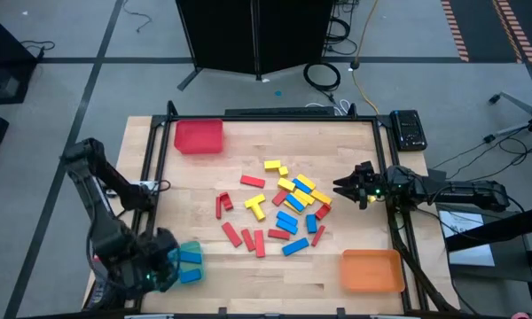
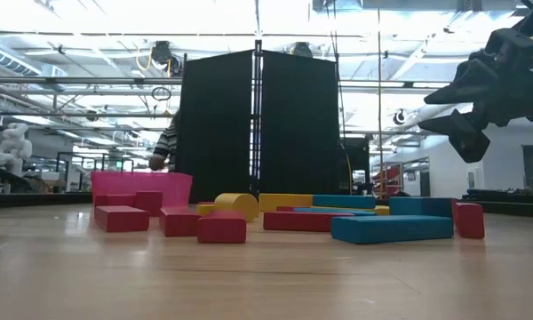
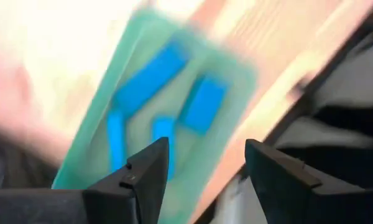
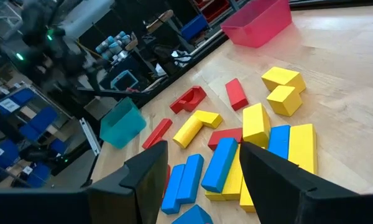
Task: Sort blocks
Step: Put the blue block into the green bin
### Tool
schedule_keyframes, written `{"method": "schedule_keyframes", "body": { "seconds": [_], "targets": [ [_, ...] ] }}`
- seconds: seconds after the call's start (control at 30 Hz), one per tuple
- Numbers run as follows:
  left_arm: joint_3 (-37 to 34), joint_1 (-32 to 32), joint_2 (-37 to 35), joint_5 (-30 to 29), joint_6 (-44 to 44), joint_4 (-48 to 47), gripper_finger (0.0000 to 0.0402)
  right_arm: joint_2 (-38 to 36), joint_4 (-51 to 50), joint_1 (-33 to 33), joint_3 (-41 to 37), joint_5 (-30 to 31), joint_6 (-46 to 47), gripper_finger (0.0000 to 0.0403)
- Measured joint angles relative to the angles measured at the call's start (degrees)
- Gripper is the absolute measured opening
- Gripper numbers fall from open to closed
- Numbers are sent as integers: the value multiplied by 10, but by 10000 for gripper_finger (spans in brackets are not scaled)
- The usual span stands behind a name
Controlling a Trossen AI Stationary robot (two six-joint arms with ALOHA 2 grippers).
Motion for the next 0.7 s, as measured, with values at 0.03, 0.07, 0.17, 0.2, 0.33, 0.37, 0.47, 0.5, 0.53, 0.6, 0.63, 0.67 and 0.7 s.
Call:
{"method": "schedule_keyframes", "body": {
  "seconds": [0.03, 0.07, 0.17, 0.2, 0.33, 0.37, 0.47, 0.5, 0.53, 0.6, 0.63, 0.67, 0.7],
  "targets": [
    [18, 13, -6, -28, 13, -12, 216, 0, 0, 0, 0, -2, -1, 199],
    [34, 28, -12, -57, 27, -27, 216, 0, 0, 0, 0, -3, -1, 199],
    [78, 77, -20, -138, 85, -67, 216, 6, 1, 1, 1, -18, -7, 199],
    [89, 93, -21, -158, 104, -77, 216, 11, 1, 1, 7, -18, -11, 199],
    [119, 150, -22, -210, 183, -95, 217, 39, 4, 1, 67, -20, -48, 199],
    [123, 160, -22, -219, 200, -96, 217, 49, 4, 1, 91, -19, -63, 199],
    [138, 174, -25, -257, 243, -92, 217, 91, -4, 1, 181, -16, -127, 199],
    [143, 175, -27, -274, 261, -89, 217, 110, -16, 1, 217, -17, -149, 199],
    [149, 175, -31, -291, 279, -83, 217, 132, -39, 1, 253, -19, -170, 199],
    [156, 172, -43, -316, 322, -69, 217, 185, -112, 2, 330, -35, -205, 199],
    [158, 170, -52, -322, 344, -62, 217, 219, -160, 3, 367, -45, -217, 199],
    [159, 170, -62, -326, 363, -56, 217, 256, -211, 6, 401, -55, -227, 199],
    [159, 170, -72, -328, 377, -53, 217, 295, -255, 11, 430, -65, -235, 199]
  ]
}}
